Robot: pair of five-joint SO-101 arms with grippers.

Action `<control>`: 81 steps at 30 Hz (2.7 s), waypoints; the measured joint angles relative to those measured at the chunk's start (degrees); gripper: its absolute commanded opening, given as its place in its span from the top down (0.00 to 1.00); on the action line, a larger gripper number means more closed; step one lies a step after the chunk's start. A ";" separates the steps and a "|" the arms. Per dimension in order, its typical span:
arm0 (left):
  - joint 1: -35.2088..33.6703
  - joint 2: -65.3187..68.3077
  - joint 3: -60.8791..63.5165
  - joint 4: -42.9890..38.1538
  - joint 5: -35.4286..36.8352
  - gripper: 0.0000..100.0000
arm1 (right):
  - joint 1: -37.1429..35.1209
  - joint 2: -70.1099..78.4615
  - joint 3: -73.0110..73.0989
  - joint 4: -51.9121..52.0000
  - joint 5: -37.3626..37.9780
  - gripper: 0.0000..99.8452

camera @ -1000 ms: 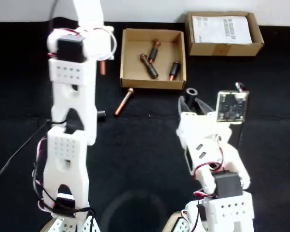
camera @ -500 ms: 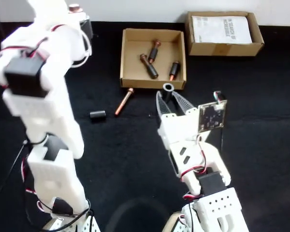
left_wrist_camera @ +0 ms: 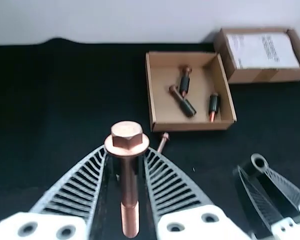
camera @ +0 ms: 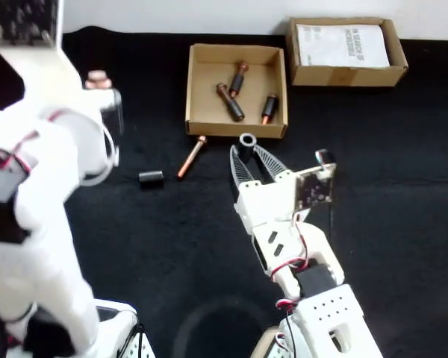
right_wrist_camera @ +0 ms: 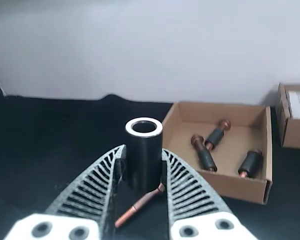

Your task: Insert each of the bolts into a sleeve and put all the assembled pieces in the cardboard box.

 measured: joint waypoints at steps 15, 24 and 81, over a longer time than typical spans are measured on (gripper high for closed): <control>0.26 -16.62 40.35 -26.55 0.00 0.99 | -7.74 21.19 0.00 -14.68 0.00 0.99; 2.64 -16.70 60.04 -53.45 0.09 0.99 | -8.09 22.15 0.00 -14.86 0.00 0.99; 18.64 -16.70 74.73 -73.67 5.80 0.99 | -8.26 22.68 -0.35 -14.86 0.00 0.99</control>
